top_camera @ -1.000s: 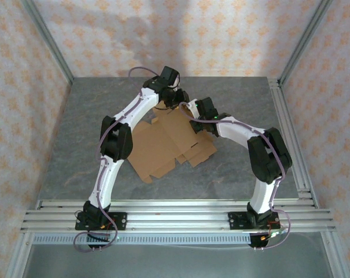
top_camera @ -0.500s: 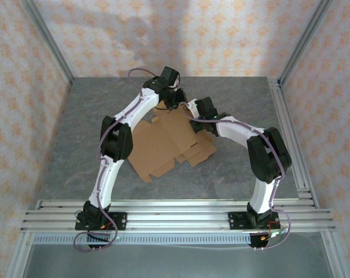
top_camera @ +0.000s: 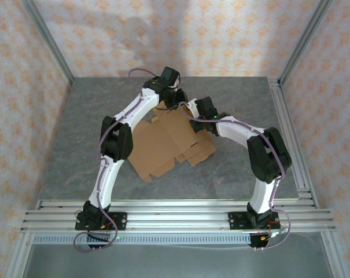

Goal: Fold the paper box

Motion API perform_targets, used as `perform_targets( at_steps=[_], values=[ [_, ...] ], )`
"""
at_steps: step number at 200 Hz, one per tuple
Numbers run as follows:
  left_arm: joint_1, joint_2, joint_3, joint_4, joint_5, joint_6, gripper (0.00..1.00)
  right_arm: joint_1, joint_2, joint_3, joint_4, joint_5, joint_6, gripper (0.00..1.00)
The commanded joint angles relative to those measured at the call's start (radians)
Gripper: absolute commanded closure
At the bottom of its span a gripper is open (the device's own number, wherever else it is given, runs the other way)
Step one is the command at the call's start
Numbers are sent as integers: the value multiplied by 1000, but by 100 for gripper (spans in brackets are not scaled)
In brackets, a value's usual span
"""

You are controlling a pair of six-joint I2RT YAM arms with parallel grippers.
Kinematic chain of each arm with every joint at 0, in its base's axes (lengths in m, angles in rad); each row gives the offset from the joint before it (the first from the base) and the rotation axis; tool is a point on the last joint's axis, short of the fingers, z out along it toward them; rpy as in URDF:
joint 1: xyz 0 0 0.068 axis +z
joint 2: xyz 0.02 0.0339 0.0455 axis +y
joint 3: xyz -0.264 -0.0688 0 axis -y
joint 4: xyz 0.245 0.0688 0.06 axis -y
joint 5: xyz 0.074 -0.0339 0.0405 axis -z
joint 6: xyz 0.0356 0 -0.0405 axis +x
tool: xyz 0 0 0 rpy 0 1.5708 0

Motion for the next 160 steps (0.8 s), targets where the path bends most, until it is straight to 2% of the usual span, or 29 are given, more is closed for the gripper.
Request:
perform_targets(
  at_steps=[1,34,72,83,126,160],
  values=[
    [-6,12,11,-14,-3,13,76,8,5,32,-6,23,-15,100],
    [-4,-45,-19,-51,-99,85,46,3,-2,21,-16,33,-14,100],
    [-1,-217,-142,-25,-241,168,13,-21,2,20,-49,1,1,100],
    [2,-271,-193,-3,-282,197,1,-28,7,28,-70,-16,5,100],
    [16,-500,-501,177,-472,328,0,-40,75,107,-202,-52,31,100],
    [65,-677,-757,298,-519,331,0,-46,182,221,-336,3,86,100]
  ],
)
